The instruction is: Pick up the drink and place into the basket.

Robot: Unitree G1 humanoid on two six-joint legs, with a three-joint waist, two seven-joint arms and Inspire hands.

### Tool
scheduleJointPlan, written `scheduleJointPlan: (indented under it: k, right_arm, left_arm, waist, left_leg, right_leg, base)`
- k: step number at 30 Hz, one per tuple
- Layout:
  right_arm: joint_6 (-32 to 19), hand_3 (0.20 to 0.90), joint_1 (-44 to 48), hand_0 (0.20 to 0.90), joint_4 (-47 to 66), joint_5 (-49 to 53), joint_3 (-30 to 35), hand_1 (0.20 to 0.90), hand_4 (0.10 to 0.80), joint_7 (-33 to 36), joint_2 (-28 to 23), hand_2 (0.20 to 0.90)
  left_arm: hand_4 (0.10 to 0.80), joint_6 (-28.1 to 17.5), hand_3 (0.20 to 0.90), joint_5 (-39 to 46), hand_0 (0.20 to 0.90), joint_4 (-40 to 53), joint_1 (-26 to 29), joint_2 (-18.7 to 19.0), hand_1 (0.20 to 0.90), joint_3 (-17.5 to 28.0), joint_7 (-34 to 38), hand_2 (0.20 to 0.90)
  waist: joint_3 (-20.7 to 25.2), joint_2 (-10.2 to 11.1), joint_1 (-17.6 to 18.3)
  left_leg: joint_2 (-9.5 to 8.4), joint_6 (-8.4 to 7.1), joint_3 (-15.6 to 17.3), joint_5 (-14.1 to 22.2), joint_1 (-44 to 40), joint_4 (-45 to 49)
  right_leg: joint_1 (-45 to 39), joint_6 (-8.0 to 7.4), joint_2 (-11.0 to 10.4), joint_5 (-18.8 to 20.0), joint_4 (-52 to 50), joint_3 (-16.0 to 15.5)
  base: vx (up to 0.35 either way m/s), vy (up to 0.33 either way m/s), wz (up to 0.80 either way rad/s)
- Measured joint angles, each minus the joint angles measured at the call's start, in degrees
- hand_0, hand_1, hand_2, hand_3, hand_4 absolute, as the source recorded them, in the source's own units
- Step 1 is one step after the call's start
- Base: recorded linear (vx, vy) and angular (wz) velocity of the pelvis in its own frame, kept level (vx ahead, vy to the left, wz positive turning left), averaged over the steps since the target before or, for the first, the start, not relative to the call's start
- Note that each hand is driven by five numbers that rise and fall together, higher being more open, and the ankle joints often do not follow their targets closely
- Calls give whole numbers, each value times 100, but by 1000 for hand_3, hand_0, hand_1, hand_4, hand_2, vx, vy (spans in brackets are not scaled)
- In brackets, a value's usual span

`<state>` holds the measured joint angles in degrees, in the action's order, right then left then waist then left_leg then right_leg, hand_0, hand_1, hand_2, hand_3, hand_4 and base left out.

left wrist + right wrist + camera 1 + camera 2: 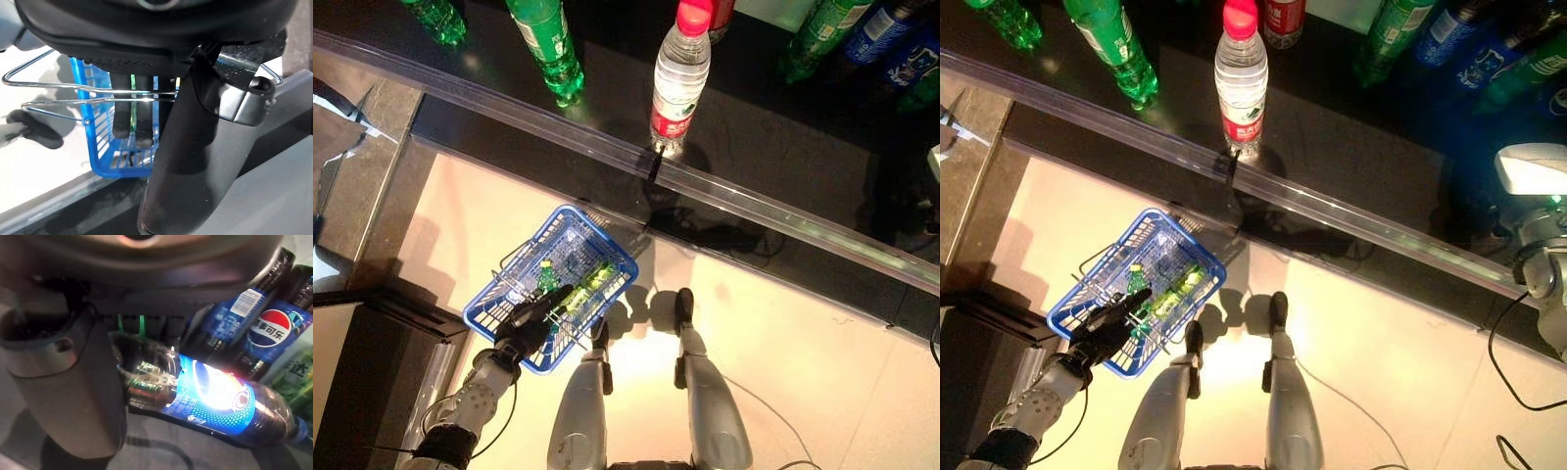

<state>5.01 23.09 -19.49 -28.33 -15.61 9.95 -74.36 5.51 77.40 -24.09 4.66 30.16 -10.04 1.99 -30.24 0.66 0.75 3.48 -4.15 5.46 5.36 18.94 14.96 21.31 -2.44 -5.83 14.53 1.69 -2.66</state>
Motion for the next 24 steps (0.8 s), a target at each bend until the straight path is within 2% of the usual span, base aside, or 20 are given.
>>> scheduleJointPlan:
  k: [6,15,24]
  right_arm:
    - [-290,200,-253,300,528,-94,146,300,100,18,9,300]
    - [-452,200,-754,300,1019,-148,461,300,100,30,14,300]
    - [-747,200,-820,300,1564,49,1100,300,100,31,16,300]
  left_arm:
    - [100,-1,200,-1,300,44,-122,-80,300,21,-6,300]
    - [100,-2,200,-28,300,61,-302,-548,300,243,-1,300]
    - [100,1,200,-240,300,65,-457,-775,300,463,135,300]
  waist:
    - [7,12,100]
    - [31,55,111]
    - [124,239,211]
  left_leg:
    - [-2,6,-6,3,-144,-14]
    - [-8,32,19,-38,-591,-339]
    - [7,13,75,-179,-1216,-819]
  right_leg:
    - [-153,-11,-5,-34,-15,-1]
    - [-430,-25,-3,-127,-12,3]
    - [-796,-8,31,-236,-9,-5]
  base:
    - [51,64,1]
    - [48,37,-1]
    - [81,41,-4]
